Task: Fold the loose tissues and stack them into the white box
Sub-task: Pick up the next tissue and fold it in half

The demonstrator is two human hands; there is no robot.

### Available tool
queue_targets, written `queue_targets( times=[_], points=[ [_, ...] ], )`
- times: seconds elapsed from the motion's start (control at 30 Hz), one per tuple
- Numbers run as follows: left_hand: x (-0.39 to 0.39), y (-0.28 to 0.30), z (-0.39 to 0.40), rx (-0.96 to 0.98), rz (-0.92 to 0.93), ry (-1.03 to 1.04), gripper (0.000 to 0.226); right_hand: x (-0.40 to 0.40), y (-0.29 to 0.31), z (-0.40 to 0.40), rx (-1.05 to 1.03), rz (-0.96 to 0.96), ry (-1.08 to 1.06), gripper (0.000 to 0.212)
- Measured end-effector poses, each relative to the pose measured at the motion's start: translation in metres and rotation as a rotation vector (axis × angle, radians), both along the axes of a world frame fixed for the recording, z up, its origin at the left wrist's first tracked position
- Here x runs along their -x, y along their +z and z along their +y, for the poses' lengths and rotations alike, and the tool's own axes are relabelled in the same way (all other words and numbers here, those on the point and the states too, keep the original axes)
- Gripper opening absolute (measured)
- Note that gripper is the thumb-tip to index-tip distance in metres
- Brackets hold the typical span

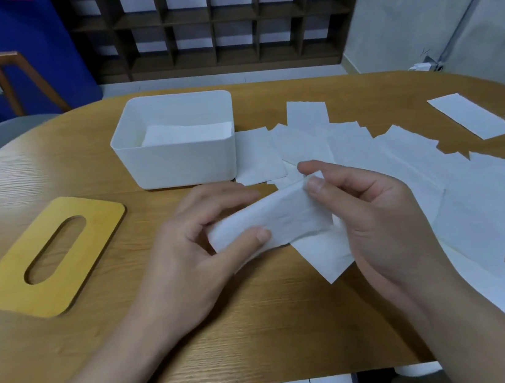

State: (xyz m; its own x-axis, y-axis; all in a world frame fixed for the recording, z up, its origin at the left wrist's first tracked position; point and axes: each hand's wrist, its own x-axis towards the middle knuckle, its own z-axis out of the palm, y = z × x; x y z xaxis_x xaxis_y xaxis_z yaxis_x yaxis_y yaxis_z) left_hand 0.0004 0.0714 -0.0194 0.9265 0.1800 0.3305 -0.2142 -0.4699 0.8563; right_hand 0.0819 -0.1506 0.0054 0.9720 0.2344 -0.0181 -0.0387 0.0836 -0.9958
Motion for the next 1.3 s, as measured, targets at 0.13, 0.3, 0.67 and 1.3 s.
queue_targets(
  times=[0.13,0.3,0.67,1.3],
  points=[
    [0.003,-0.001,-0.005,-0.068,-0.071,0.032,0.028,0.003,0.000,0.006,-0.105,0.035,0.072,0.028],
    [0.007,0.002,-0.006,0.033,-0.054,0.103,0.020,0.005,-0.001,0.008,-0.072,0.028,0.062,0.029],
    [0.009,0.017,-0.001,0.549,0.230,0.095,0.015,-0.003,0.007,-0.008,0.085,-0.213,0.295,0.030],
    [0.008,0.036,0.008,0.946,0.607,-0.089,0.070,0.011,0.004,0.011,0.184,-0.003,0.067,0.007]
  ],
)
